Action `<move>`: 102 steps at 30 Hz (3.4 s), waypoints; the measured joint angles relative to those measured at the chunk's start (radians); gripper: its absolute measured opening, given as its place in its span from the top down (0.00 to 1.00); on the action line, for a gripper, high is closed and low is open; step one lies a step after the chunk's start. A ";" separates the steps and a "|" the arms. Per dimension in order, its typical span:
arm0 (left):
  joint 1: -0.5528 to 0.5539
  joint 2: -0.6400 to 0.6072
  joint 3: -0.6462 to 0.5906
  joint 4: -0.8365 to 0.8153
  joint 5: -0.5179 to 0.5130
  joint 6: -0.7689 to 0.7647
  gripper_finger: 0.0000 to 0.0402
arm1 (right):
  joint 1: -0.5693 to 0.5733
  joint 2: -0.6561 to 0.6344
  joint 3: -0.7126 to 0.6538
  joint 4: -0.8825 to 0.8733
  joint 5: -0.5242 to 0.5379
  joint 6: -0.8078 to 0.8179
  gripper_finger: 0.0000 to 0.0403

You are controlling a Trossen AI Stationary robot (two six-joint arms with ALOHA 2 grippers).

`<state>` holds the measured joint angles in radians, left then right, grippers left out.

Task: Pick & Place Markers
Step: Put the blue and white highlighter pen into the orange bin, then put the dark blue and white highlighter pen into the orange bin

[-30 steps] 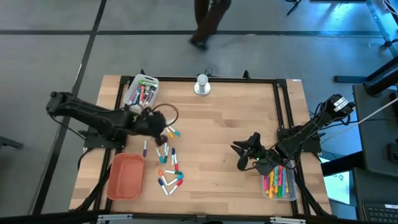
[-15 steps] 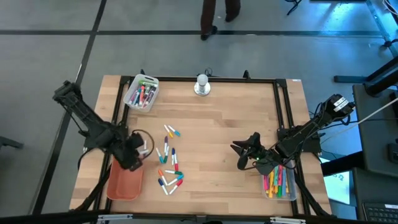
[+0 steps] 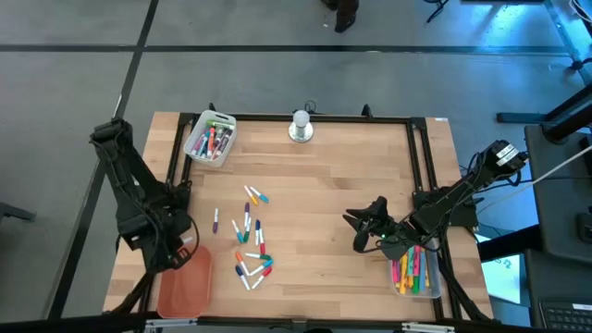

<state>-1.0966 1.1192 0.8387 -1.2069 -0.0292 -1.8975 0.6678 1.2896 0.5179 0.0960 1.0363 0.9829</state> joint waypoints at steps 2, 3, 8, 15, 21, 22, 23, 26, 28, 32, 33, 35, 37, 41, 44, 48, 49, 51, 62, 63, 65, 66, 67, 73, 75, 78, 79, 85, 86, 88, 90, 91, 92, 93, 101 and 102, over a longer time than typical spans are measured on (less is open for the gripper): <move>-0.011 0.011 0.000 0.008 -0.002 -0.018 0.88 | 0.000 0.000 0.000 0.000 0.000 0.001 0.74; -0.013 0.016 0.000 0.005 -0.002 -0.020 0.88 | 0.000 0.000 0.000 0.000 0.000 0.001 0.74; -0.015 0.030 0.000 -0.075 -0.022 -0.017 0.86 | 0.000 0.000 0.000 0.000 0.005 0.002 0.74; -0.020 0.029 0.062 -0.134 -0.037 0.012 0.90 | 0.000 0.000 0.000 0.001 0.043 0.004 0.74; -0.075 0.029 0.126 0.014 -0.185 0.237 0.89 | 0.000 0.000 0.000 0.001 0.031 0.005 0.74; -0.086 0.029 0.127 0.054 -0.215 0.272 0.88 | 0.000 0.000 0.000 0.001 0.022 0.004 0.74; -0.098 0.030 0.127 0.083 -0.243 0.314 0.89 | 0.000 0.000 0.000 0.001 0.017 0.005 0.74; -0.118 0.057 0.127 0.124 -0.287 0.393 0.90 | 0.000 0.000 0.000 0.002 0.011 0.005 0.74; -0.120 0.082 0.127 0.122 -0.253 0.387 0.91 | 0.000 0.000 0.000 0.003 0.010 0.005 0.74; -0.121 0.154 0.127 0.106 -0.103 0.298 0.87 | 0.000 0.000 0.000 0.004 0.008 0.005 0.74; -0.121 0.172 0.127 0.101 -0.076 0.282 0.85 | 0.000 0.000 0.000 0.004 0.009 0.005 0.74; -0.120 0.210 0.127 0.103 -0.036 0.272 0.82 | 0.000 0.000 0.000 0.004 0.014 0.005 0.74; -0.118 0.239 0.127 0.104 0.000 0.273 0.78 | 0.000 0.000 0.000 0.004 0.020 0.005 0.74; -0.110 0.271 0.127 0.097 0.036 0.284 0.72 | 0.000 0.000 0.000 0.012 0.028 0.004 0.74; -0.093 0.272 0.127 0.062 0.052 0.262 0.68 | 0.000 0.000 0.000 0.012 0.043 0.004 0.74; -0.058 0.256 0.127 0.000 0.012 0.273 0.62 | -0.012 0.000 0.000 0.012 0.042 0.004 0.74; -0.048 0.253 0.127 -0.012 -0.016 0.281 0.61 | -0.019 0.000 0.000 0.012 0.037 0.004 0.74; -0.026 0.246 0.127 -0.034 -0.076 0.304 0.58 | -0.034 0.000 0.000 0.012 0.016 0.004 0.74; 0.157 0.244 0.127 -0.040 -0.428 0.500 0.58 | -0.069 0.000 0.000 0.012 -0.079 0.009 0.74; 0.183 0.244 0.127 -0.040 -0.441 0.489 0.59 | -0.069 0.000 0.000 0.012 -0.080 0.010 0.74; 0.231 0.247 0.127 -0.039 -0.460 0.448 0.60 | -0.069 0.000 0.000 0.012 -0.087 0.014 0.74; 0.257 0.247 0.127 -0.039 -0.469 0.418 0.60 | -0.069 0.000 0.000 0.012 -0.094 0.013 0.74; 0.282 0.247 0.127 -0.039 -0.474 0.387 0.61 | -0.069 0.000 0.000 0.012 -0.098 0.013 0.74; 0.382 0.250 0.127 -0.040 -0.424 0.294 0.61 | -0.069 0.000 0.000 0.011 -0.117 0.013 0.74; 0.389 0.262 0.127 -0.049 -0.404 0.291 0.61 | -0.069 0.000 0.000 0.012 -0.117 0.012 0.74; 0.392 0.295 0.127 -0.077 -0.367 0.263 0.61 | -0.069 0.000 0.000 0.011 -0.127 0.008 0.74; 0.389 0.311 0.127 -0.088 -0.359 0.244 0.61 | -0.069 0.000 0.000 0.010 -0.135 0.008 0.74; 0.357 0.428 0.127 -0.105 -0.314 0.193 0.61 | -0.068 0.000 0.000 0.004 -0.150 0.008 0.74; 0.357 0.446 0.127 -0.105 -0.318 0.192 0.61 | -0.068 0.000 0.000 0.004 -0.150 0.008 0.74; 0.361 0.478 0.127 -0.106 -0.330 0.198 0.61 | -0.068 0.000 0.000 0.005 -0.149 0.010 0.74; 0.368 0.509 0.127 -0.105 -0.333 0.207 0.61 | -0.068 0.000 0.000 0.005 -0.150 0.012 0.74; 0.370 0.519 0.127 -0.105 -0.337 0.206 0.61 | -0.068 0.000 0.000 0.005 -0.150 0.012 0.74; 0.372 0.526 0.126 -0.105 -0.349 0.196 0.62 | -0.068 0.000 0.000 0.005 -0.149 0.012 0.74; 0.374 0.530 0.120 -0.098 -0.369 0.187 0.63 | -0.068 0.000 0.000 0.005 -0.149 0.012 0.74; 0.404 0.490 -0.055 0.050 -0.300 0.109 0.64 | -0.068 0.000 0.000 0.003 -0.148 0.004 0.74; 0.404 0.482 -0.081 0.070 -0.286 0.075 0.64 | -0.068 0.000 0.000 0.002 -0.148 0.004 0.74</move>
<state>-0.6922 1.6007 0.7573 -1.1366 -0.3151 -1.8222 0.5999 1.2896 0.5176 0.0983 0.8880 0.9871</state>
